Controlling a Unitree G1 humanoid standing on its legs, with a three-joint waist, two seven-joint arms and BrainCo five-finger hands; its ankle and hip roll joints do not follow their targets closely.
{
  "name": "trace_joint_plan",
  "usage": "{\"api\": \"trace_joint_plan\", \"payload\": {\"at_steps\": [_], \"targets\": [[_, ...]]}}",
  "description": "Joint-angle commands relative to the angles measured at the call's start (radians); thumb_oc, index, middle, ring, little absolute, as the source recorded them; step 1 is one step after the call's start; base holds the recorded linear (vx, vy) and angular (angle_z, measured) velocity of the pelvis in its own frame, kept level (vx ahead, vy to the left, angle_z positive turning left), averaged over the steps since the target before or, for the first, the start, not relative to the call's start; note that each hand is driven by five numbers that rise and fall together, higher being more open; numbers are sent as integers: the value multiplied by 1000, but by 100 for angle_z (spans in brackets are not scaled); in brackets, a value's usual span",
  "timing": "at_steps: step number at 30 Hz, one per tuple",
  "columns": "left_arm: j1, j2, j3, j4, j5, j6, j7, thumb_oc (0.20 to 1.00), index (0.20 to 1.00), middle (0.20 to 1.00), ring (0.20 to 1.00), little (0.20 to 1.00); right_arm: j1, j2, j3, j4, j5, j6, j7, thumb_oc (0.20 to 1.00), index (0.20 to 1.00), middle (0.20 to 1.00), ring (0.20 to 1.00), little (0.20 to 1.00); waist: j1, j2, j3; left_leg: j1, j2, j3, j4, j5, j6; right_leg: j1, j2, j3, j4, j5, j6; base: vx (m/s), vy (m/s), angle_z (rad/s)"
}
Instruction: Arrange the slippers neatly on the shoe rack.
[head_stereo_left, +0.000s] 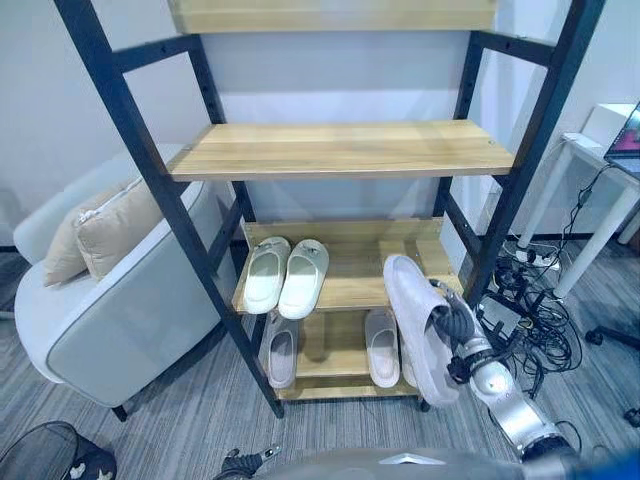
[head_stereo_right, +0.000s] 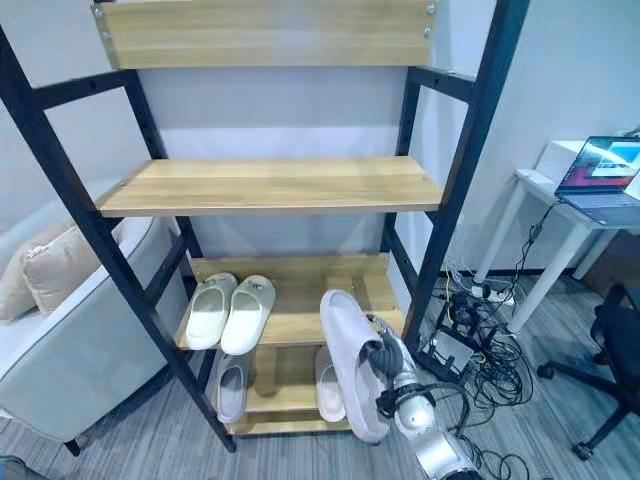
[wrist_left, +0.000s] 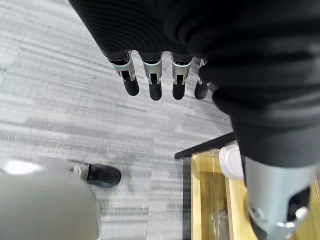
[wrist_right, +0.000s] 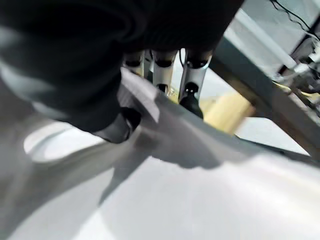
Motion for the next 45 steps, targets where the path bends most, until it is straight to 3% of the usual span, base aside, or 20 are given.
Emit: {"api": "trace_joint_plan", "payload": {"at_steps": [1, 2, 5, 8, 10, 11, 12, 13, 14, 17, 22, 24, 26, 28, 31, 32, 34, 41, 45], "targets": [[-24, 36, 9, 96, -14, 0, 50, 1000, 1000, 1000, 1000, 1000, -82, -4, -49, -85, 72, -49, 31, 200, 200, 200, 200, 200, 44, -36, 48, 74, -40, 37, 20, -64, 66, -5, -23, -24, 60, -45, -8, 46, -117, -13], [-10, 51, 31, 82, -23, -2, 57, 1000, 1000, 1000, 1000, 1000, -65, -35, -43, -128, 88, -43, 64, 200, 200, 200, 200, 200, 47, -39, 62, 70, -43, 35, 80, -92, 62, 0, -21, -23, 96, -59, -24, 36, -118, -14], [-6, 75, 87, 87, -52, -11, 69, 1000, 1000, 1000, 1000, 1000, -32, -87, -19, -182, 104, -39, 100, 200, 200, 200, 200, 200, 53, -39, 76, 82, -36, 34, 85, -102, 50, 22, -6, -25, 120, -82, -36, 29, -91, -1], [5, 94, 137, 69, -83, -20, 83, 1000, 1000, 1000, 1000, 1000, 26, -112, -6, -193, 115, -37, 107, 200, 200, 200, 200, 200, 61, -39, 64, 91, -2, 33, 43, -60, 32, 27, 22, -33, 124, -100, -45, -25, -72, 12], [-12, 90, 130, 10, -83, -24, 90, 1000, 1000, 1000, 1000, 1000, 37, -106, -9, -170, 131, -41, 78, 200, 200, 200, 200, 200, 67, -45, 81, 40, 14, 31, 35, -25, 17, 10, 25, -88, 138, -110, -43, -222, -16, 43], [-16, 69, 113, -38, -67, -25, 95, 1000, 1000, 1000, 1000, 1000, 29, -91, -23, -141, 128, -46, 49, 200, 200, 200, 200, 200, 63, -56, 102, 14, 27, 94, 40, -21, 20, 10, 6, -144, 132, -112, -33, -418, 74, 149], [195, -19, 19, -275, 16, -49, 119, 1000, 1000, 1000, 1000, 1000, 36, -70, -68, -90, 117, -77, -41, 200, 200, 200, 200, 200, 81, -69, 141, -41, 31, 176, 90, -22, 36, 0, -29, -231, 130, -95, -21, -468, 100, 188], [244, -39, -7, -353, 34, -36, 131, 1000, 1000, 1000, 1000, 1000, 46, -44, -91, -72, 121, -84, -58, 200, 200, 200, 200, 200, 74, -73, 159, -46, 49, 274, 113, -32, 41, -8, -51, -278, 142, -88, -7, -422, 115, 170], [266, -46, -20, -385, 49, -19, 132, 1000, 1000, 1000, 1000, 1000, 53, -31, -110, -72, 116, -88, -66, 200, 200, 200, 200, 200, 66, -72, 160, -47, 52, 321, 115, -35, 45, -22, -59, -294, 148, -80, 1, -220, 104, 167], [256, -37, -7, -333, 54, -30, 127, 1000, 1000, 1000, 1000, 1000, 54, -8, -128, -88, 112, -93, -67, 200, 200, 200, 200, 200, 58, -59, 165, -51, 31, 338, 97, -32, 58, -49, -87, -306, 208, -92, 30, -68, 246, 131], [185, -2, -14, -140, 60, -115, 148, 1000, 1000, 1000, 1000, 1000, 64, 38, -132, -45, 91, -105, -93, 200, 200, 200, 200, 200, 67, -82, 156, -23, -19, 317, 102, -67, 104, -15, -132, -321, 213, -87, 78, 65, 264, 20], [142, 23, -26, -63, 52, -128, 145, 1000, 1000, 1000, 1000, 1000, 36, 59, -112, 8, 61, -125, -127, 200, 200, 200, 200, 200, 73, -96, 158, -24, -49, 310, 107, -79, 138, -30, -177, -323, 277, -54, 123, 49, 274, 0], [121, 35, -35, -36, 54, -126, 145, 1000, 1000, 1000, 1000, 1000, 17, 65, -104, 23, 52, -127, -137, 200, 200, 200, 200, 200, 72, -99, 164, -21, -60, 311, 106, -81, 152, -52, -201, -315, 346, -29, 138, 33, 228, -8], [86, 51, -52, -3, 60, -116, 154, 1000, 1000, 1000, 1000, 1000, 17, 61, -93, 11, 30, -119, -146, 200, 200, 200, 200, 200, 51, -98, 184, -10, -65, 300, 129, -103, 163, -134, -187, -233, 414, -3, 122, 81, 179, -14], [64, 47, -47, -13, 48, -121, 154, 1000, 1000, 1000, 1000, 1000, 14, 39, -76, 17, 9, -110, -139, 200, 200, 200, 200, 200, 39, -102, 210, 18, -75, 306, 161, -136, 160, -183, -199, -233, 340, 25, 109, 103, 6, -13], [46, 50, -52, -34, 49, -117, 161, 1000, 1000, 1000, 1000, 1000, 31, 24, -80, 23, -5, -106, -150, 200, 200, 200, 200, 200, 21, -108, 220, 7, -78, 282, 204, -156, 157, -200, -177, -164, 328, 16, 119, 63, -61, -15], [44, 42, -58, -58, 58, -118, 166, 1000, 1000, 1000, 1000, 1000, 52, 12, -73, 37, -15, -107, -153, 200, 200, 200, 200, 200, 8, -111, 218, 2, -82, 273, 229, -172, 156, -188, -152, -123, 321, -13, 106, 75, -74, 34], [37, 18, -82, -118, 91, -148, 159, 1000, 1000, 1000, 1000, 1000, 56, -30, -42, 76, -62, -90, -161, 200, 200, 200, 200, 200, -2, -104, 233, -44, -52, 258, 366, -237, 135, -192, -130, -118, 437, -119, 47, 28, -122, 7], [37, 17, -67, -108, 79, -172, 141, 1000, 1000, 1000, 1000, 1000, 70, -44, -13, 73, -109, -86, -179, 200, 200, 200, 200, 200, -5, -100, 223, -51, -37, 253, 361, -241, 121, -211, -122, -129, 451, -134, 30, 19, -149, 17]]}}
